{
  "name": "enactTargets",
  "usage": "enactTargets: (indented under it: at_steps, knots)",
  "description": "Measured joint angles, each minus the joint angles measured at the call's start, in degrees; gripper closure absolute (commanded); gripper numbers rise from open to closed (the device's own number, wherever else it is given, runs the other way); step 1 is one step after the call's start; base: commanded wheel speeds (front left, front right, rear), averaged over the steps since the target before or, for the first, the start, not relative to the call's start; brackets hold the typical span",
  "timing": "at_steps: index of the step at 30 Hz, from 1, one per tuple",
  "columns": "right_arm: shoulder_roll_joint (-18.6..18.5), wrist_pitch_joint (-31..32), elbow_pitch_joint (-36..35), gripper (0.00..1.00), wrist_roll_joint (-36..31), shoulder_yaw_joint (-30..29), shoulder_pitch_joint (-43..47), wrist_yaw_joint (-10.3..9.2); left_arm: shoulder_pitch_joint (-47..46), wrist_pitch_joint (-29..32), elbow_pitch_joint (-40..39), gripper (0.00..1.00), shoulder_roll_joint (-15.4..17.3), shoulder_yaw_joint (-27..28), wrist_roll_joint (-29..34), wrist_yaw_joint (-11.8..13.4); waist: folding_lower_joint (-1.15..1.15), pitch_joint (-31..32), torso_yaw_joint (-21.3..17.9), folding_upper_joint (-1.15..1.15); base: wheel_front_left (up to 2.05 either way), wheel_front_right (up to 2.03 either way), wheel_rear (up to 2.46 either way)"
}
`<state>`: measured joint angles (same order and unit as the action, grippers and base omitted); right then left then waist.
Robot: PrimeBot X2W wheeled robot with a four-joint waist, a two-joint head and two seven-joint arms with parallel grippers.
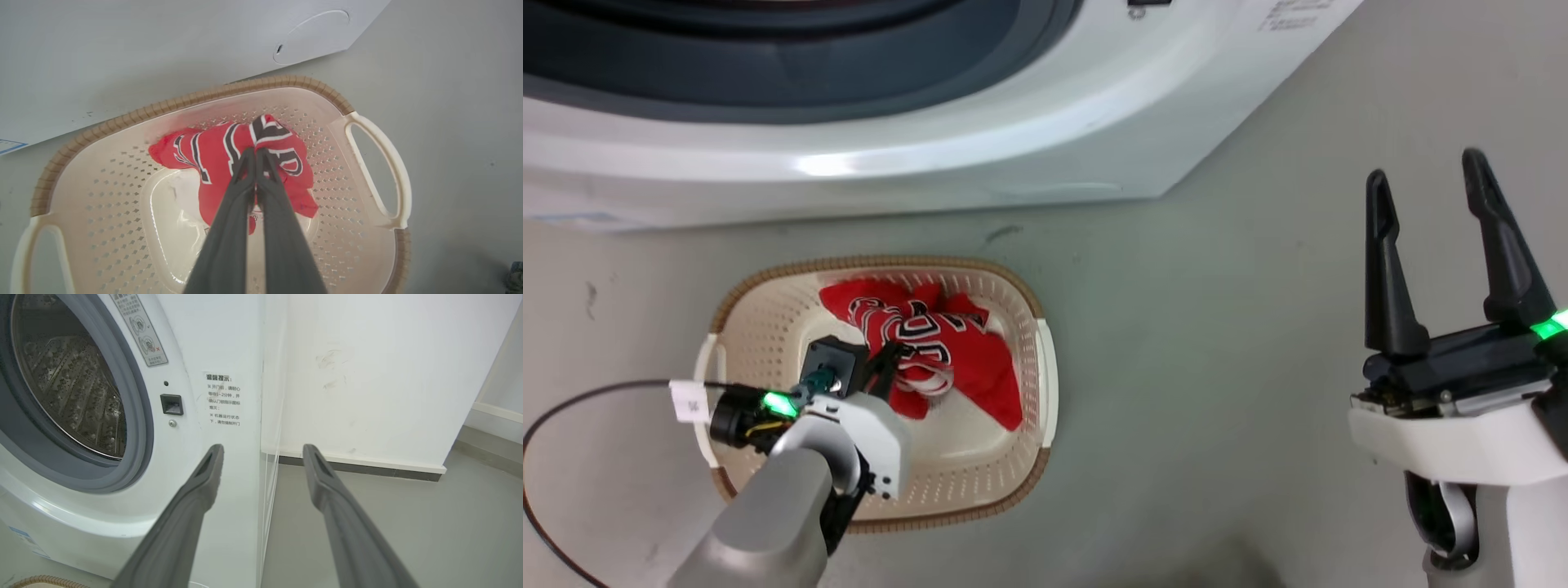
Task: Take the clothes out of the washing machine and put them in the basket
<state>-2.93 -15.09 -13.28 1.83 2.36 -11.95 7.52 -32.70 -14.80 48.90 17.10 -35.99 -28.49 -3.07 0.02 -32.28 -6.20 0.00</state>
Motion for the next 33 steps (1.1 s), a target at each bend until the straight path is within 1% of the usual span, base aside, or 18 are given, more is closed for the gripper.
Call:
enactTargets:
  at_steps: [8, 12, 16, 19, 20, 21, 29, 31, 33]
  knots:
    - [0.01, 0.0, -0.89, 0.0, 0.18, -1.1, -3.1, 0.0, -8.99, 0.12, 13.66, 1.0, -3.26, -2.42, 2.55, -1.45, 0.0, -7.98, -0.45, 0.0, 0.0, 0.0, 0.0]
    - [0.01, 0.0, -1.0, 0.0, 0.18, -1.0, -3.74, 0.0, -11.2, 1.16, 20.04, 1.0, -3.93, -2.2, 1.94, -1.42, 0.0, -10.44, -0.58, 0.0, 0.0, 0.0, 0.0]
    - [0.01, 0.0, -0.94, 0.0, 0.18, -1.04, -4.38, 0.0, -11.95, 2.32, 22.61, 1.0, -5.34, -2.38, 1.46, -1.45, 0.0, -11.42, -0.8, 0.0, 0.0, 0.0, 0.0]
    - [0.01, 0.0, -0.67, 0.0, 0.19, -1.1, -4.5, 0.0, -12.2, 2.23, 23.4, 1.0, -5.41, -2.33, 1.15, -1.46, -0.01, -11.3, -0.96, 0.0, 0.0, 0.0, 0.0]
    - [0.01, 0.0, -0.56, 0.0, 0.19, -1.13, -4.5, 0.0, -12.17, 2.14, 23.6, 0.28, -5.45, -2.3, 1.0, -1.47, -0.01, -11.08, -0.95, 0.0, 0.0, 0.0, 0.0]
    - [0.01, 0.0, -0.44, 0.0, 0.2, -1.15, -4.5, 0.0, -12.12, 2.01, 23.75, 0.0, -5.52, -2.3, 0.98, -1.48, -0.01, -10.79, -0.93, 0.0, 0.0, 0.0, 0.0]
    - [0.02, 0.0, 0.78, 0.0, 0.14, -0.54, -3.38, 0.0, -9.15, -0.02, 23.2, 0.0, -5.94, -0.76, -0.7, -2.01, -0.01, -5.95, -0.23, 0.0, 0.0, 0.0, 0.0]
    - [0.02, 0.0, 1.14, 0.0, 0.11, -0.43, -2.69, 0.0, -7.93, -0.09, 20.97, 0.0, -5.64, 0.18, -1.29, -1.93, -0.01, -4.23, 0.07, 0.0, 0.0, 0.0, 0.0]
    - [0.02, 0.0, 1.51, 0.0, -0.07, -0.46, -1.96, 0.0, -6.29, -0.2, 17.0, 0.0, -4.98, 1.48, -1.24, -1.38, -0.02, -2.45, 0.41, 0.0, 0.0, 0.0, 0.0]
